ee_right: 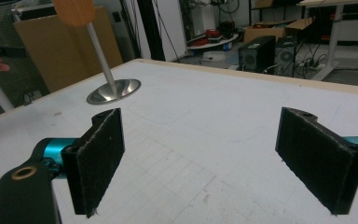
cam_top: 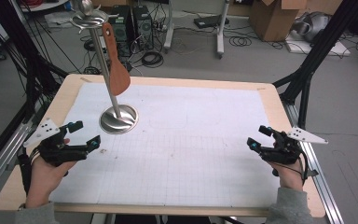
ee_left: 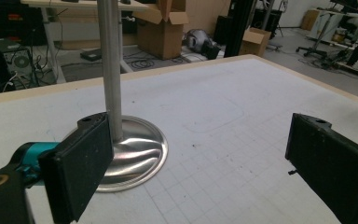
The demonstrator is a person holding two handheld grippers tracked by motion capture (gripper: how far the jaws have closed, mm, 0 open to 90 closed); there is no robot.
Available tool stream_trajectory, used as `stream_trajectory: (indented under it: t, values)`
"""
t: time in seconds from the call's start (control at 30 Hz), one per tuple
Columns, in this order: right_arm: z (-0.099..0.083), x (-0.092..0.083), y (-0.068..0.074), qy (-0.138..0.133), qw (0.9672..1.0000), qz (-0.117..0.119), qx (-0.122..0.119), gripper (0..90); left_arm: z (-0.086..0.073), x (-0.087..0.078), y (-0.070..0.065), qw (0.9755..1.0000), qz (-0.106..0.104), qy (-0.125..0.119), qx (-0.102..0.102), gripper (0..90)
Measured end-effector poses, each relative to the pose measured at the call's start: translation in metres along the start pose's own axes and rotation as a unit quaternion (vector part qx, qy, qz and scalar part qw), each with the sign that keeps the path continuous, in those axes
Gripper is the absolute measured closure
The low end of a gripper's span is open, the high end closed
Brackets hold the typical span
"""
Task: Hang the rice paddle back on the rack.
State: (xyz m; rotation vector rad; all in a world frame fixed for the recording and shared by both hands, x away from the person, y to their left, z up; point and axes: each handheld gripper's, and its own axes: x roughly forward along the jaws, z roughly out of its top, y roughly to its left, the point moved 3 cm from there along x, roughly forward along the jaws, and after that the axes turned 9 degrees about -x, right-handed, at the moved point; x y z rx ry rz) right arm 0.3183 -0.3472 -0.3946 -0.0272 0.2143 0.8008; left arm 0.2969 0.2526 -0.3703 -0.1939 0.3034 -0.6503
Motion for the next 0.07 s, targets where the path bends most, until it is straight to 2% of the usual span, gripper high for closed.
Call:
stream_trajectory:
  t: [0.07]
  values:
    - [-0.0004, 0.0008, 0.0002, 0.0, 1.0, 0.004, -0.001, 14.3, -0.0008, 0.0012, -0.0001, 1.0, 0.0, 0.001, -0.002, 8.0]
